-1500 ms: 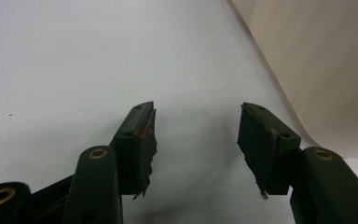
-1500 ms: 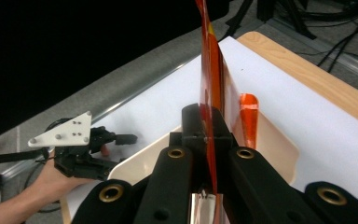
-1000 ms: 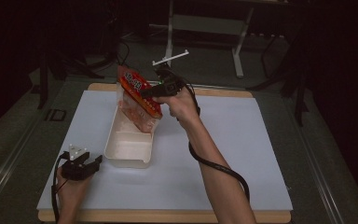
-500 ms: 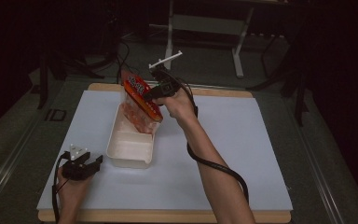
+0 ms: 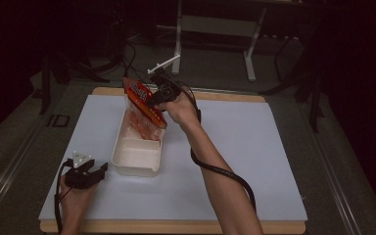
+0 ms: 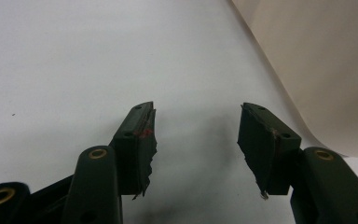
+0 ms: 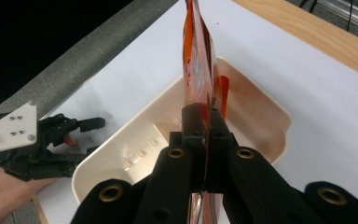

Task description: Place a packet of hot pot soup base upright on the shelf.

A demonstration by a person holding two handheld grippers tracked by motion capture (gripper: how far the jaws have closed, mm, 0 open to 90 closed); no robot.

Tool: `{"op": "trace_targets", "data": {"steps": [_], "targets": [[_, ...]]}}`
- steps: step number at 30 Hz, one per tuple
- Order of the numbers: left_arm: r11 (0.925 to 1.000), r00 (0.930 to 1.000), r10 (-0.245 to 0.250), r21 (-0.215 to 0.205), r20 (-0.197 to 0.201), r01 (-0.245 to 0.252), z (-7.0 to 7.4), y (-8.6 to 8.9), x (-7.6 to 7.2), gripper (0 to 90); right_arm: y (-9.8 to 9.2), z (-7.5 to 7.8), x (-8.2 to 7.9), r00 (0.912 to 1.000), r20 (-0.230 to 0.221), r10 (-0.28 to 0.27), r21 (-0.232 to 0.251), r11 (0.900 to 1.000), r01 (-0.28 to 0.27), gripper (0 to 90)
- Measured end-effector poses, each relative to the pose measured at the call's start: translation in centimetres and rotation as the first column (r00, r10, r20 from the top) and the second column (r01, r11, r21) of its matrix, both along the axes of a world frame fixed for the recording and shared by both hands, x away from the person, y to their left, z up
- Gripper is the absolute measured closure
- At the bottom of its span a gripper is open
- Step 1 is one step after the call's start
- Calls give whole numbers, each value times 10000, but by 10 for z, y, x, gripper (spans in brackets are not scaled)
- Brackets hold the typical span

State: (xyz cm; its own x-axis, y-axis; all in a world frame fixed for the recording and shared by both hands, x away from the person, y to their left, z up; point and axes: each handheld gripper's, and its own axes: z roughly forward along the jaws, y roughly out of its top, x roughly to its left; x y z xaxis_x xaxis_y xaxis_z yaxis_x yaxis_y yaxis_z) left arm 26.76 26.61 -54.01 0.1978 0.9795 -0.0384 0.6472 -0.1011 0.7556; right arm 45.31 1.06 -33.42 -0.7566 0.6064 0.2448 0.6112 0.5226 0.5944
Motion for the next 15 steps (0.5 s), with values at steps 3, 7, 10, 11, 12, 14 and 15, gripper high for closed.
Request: {"op": "trace_targets", "data": {"steps": [3,7,10,11,12,14,15], "targets": [[10000,10000,11,-29,12,-11,0,0,0,465,0,-4,2,10000,-10,-7,-59,10000,7,900],[10000,10000,6,-11,-5,-6,-1,-1,0,465,3,-6,2,10000,12,-5,-68,10000,5,900],[10000,10000,-26,17,-9,26,-1,-2,0,465,5,-7,0,9999,109,42,-151,9999,-40,900],[10000,10000,-46,41,-15,46,-1,-2,0,465,6,-8,-1,9999,89,58,-130,9999,-57,900],[10000,10000,-51,28,-11,51,-1,-2,0,465,7,-9,-1,9999,97,92,-103,9999,-91,900],[10000,10000,-52,24,2,52,-1,-2,0,465,8,-11,-3,9998,104,174,-31,9998,-174,900],[10000,10000,-54,15,0,54,-1,-2,0,465,8,-11,-4,9997,123,196,-8,9998,-195,900]]}}
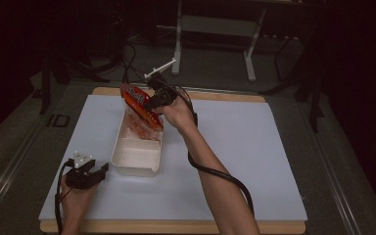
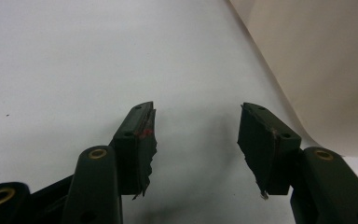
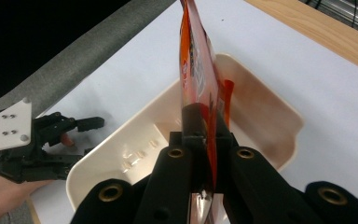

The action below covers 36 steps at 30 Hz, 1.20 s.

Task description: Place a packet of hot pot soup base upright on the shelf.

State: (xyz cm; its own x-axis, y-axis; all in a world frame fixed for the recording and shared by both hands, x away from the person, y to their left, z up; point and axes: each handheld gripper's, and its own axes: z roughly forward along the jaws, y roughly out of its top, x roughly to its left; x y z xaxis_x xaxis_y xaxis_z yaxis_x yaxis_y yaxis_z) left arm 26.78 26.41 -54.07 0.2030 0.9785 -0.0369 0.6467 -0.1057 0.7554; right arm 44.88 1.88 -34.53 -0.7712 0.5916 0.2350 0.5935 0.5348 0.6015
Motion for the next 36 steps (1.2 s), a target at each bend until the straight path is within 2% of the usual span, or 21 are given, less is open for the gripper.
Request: {"op": "trace_targets", "data": {"steps": [2,6,9,11,12,13,15,16,17,19,20,21,22,25,28,30,32,36], "targets": [[10000,10000,10,-16,16,-10,0,0,0,464,1,0,-4,9998,195,81,14,10000,-81,892],[10000,10000,29,-28,18,-29,0,0,0,465,2,-1,-16,9971,692,320,-95,9995,-314,729],[10000,10000,16,14,-23,-16,0,1,0,464,1,-5,-28,9898,1337,496,-165,9987,-478,586],[10000,10000,41,-5,-4,-41,0,1,0,464,1,-7,-30,9882,1444,519,-169,9986,-499,560],[10000,10000,40,0,-8,-40,0,1,0,464,-3,-14,-38,9843,1685,521,82,9985,-543,514],[10000,10000,27,24,-9,-27,0,1,0,464,-5,-18,-40,9836,1715,554,164,9981,-591,508],[10000,10000,29,53,-13,-29,0,0,0,464,-6,-26,-44,9787,1997,479,61,9987,-502,538],[10000,10000,23,53,-9,-23,0,0,0,464,-6,-31,-45,9733,2262,393,-180,9992,-362,634],[10000,10000,27,28,3,-27,0,0,0,464,-6,-36,-45,9694,2431,334,-441,9988,-233,692],[10000,10000,35,12,10,-35,0,0,0,464,-7,-42,-42,9698,2428,214,-162,9997,-180,782],[10000,10000,39,18,1,-39,0,0,0,464,-8,-43,-41,9722,2339,113,-19,9999,-112,799],[10000,10000,51,4,-11,-51,0,0,0,464,-7,-43,-41,9704,2414,56,-45,10000,-46,813],[10000,10000,51,4,-11,-51,0,0,0,464,-7,-43,-41,9704,2414,56,-45,10000,-46,813],[10000,10000,28,53,-13,-28,0,0,0,464,-1,-41,-39,9647,2632,99,-573,9983,54,836],[10000,10000,4,68,-15,-4,0,-1,0,464,2,-41,-34,9710,2392,4,-614,9980,147,840],[10000,10000,8,71,-19,-8,0,-1,0,464,3,-41,-33,9715,2371,9,-689,9975,159,841],[10000,10000,11,62,-19,-11,0,-1,0,464,6,-40,-30,9768,2142,-1,-788,9967,173,832],[10000,10000,22,37,-8,-22,0,0,0,464,3,-39,-30,9755,2202,-10,-741,9971,178,783]]}}
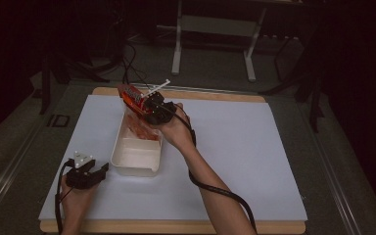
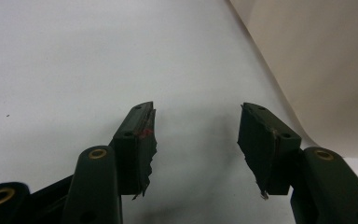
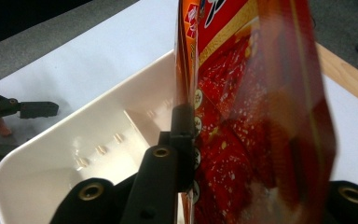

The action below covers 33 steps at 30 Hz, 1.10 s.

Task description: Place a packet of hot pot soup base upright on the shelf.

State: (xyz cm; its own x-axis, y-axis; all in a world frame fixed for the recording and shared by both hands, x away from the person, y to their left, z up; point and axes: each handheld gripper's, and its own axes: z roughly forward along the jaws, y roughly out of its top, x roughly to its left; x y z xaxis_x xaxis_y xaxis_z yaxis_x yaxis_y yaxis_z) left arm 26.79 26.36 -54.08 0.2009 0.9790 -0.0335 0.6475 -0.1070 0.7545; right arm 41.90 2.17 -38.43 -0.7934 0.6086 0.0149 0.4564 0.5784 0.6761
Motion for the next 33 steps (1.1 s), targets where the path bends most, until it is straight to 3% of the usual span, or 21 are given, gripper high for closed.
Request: {"op": "trace_targets", "data": {"steps": [2,8,23,33], "targets": [[10000,10000,-6,0,-2,6,0,0,0,464,-4,0,-1,10000,-12,30,315,9995,-29,751],[10000,10000,2,20,26,-2,0,0,0,464,-14,1,-5,10000,50,27,576,9983,-30,637],[10000,10000,27,-2,55,-27,0,-1,0,464,-40,8,-21,9991,372,215,1361,9903,-263,578],[10000,10000,13,29,75,-13,0,0,-1,464,-63,8,-35,9973,618,387,1340,9899,-467,560]]}}
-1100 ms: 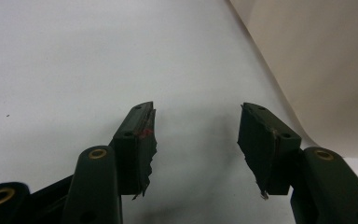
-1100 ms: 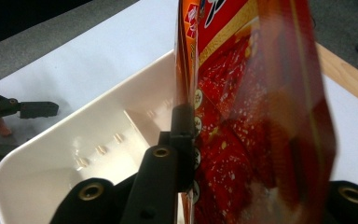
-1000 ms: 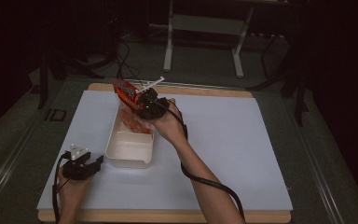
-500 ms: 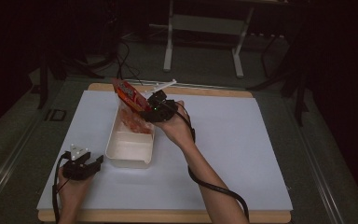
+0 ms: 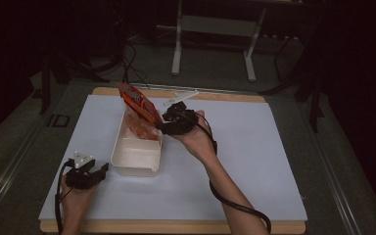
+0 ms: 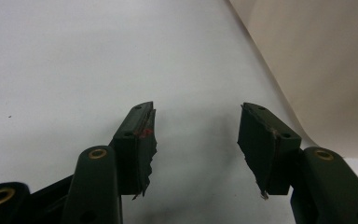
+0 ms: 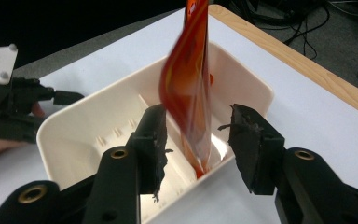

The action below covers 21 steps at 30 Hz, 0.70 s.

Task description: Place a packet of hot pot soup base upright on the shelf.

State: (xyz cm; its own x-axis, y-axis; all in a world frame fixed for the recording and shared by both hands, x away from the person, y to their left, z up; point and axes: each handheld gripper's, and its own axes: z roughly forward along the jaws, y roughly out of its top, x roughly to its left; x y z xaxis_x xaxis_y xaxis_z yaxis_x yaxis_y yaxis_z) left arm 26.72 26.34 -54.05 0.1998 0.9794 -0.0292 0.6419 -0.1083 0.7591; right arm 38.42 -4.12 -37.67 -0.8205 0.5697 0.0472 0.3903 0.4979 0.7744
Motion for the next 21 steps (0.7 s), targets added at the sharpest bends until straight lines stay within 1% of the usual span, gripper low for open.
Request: {"op": "trace_targets", "data": {"steps": [8,15,21], "targets": [[10000,10000,6,26,-14,-6,0,0,0,465,-23,-11,-11,10000,-6,15,-38,10000,-15,558],[10000,10000,21,11,-8,-21,0,0,0,464,-39,-25,-18,10000,-86,-2,-101,9999,1,547],[10000,10000,25,13,-3,-25,0,0,-1,464,-55,-36,-24,9997,-202,-127,-174,9998,124,543]]}}
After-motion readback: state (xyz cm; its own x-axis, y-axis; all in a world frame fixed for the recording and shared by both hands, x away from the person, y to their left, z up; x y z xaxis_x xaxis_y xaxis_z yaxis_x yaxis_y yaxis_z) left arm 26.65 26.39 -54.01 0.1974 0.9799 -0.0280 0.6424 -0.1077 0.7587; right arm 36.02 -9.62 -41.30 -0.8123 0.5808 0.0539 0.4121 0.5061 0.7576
